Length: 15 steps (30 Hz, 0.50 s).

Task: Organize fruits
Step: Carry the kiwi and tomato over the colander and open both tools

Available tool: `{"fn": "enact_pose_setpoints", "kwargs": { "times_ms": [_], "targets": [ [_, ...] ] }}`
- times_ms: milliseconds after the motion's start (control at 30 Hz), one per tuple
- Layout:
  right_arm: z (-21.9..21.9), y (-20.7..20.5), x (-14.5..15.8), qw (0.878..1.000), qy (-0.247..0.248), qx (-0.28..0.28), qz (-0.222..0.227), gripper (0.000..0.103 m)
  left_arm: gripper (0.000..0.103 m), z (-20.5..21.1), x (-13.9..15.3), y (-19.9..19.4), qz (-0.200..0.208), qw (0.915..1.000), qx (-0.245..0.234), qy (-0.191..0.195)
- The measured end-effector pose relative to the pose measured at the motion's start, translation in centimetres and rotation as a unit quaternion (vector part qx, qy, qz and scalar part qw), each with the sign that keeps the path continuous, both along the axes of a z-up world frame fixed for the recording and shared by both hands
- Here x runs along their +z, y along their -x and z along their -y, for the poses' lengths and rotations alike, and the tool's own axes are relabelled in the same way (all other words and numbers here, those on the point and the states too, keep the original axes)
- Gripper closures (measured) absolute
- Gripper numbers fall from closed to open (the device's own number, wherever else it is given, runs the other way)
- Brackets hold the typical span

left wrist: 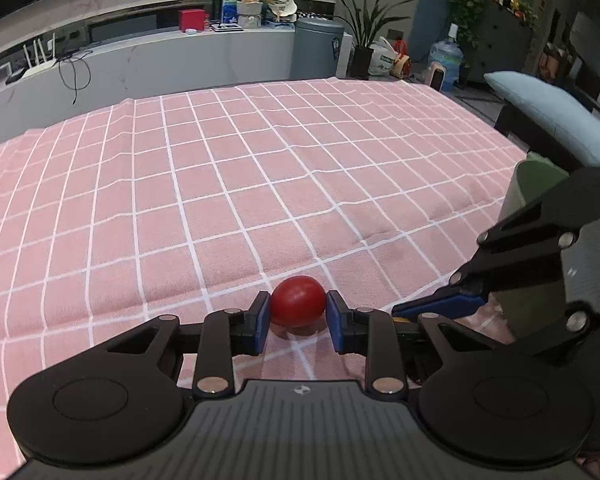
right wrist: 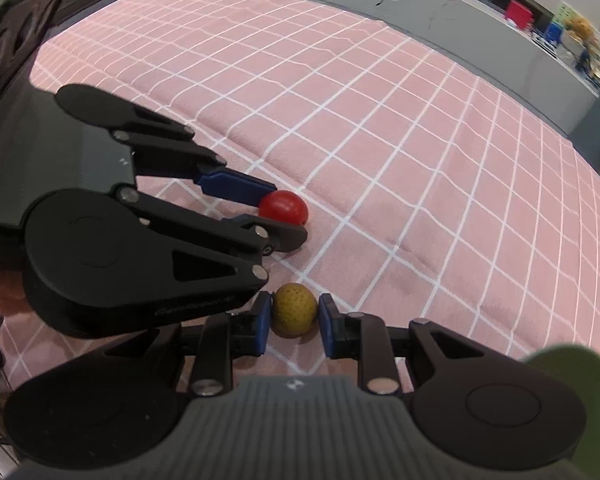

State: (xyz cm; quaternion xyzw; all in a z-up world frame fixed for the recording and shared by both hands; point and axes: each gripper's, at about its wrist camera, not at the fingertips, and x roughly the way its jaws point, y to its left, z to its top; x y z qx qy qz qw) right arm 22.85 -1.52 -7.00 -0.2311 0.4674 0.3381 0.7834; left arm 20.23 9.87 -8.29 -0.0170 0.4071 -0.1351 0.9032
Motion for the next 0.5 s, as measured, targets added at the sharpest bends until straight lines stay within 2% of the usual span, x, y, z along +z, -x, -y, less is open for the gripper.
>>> {"fn": "enact_pose_setpoints", "kwargs": {
  "times_ms": [267, 400, 500],
  "targets": [
    [1.0, 2.7, 1.3, 0.999, -0.022, -0.017, 0.021, 0.082, 0.070, -0.1, 1.9, 2.5, -0.001, 0.9995, 0.029, 0.013],
    [1.8, 4.4, 2.8, 0.998, -0.038, -0.016, 0.048, 0.082, 0.070, 0.0, 3.3, 4.2, 0.002, 0.9993, 0.036, 0.010],
    [2.5, 5.9, 4.1, 0.996, -0.056, -0.018, 0.067, 0.082, 0.070, 0.0, 4.1, 5.5, 0.004, 0.9987, 0.046, 0.022]
  ]
}}
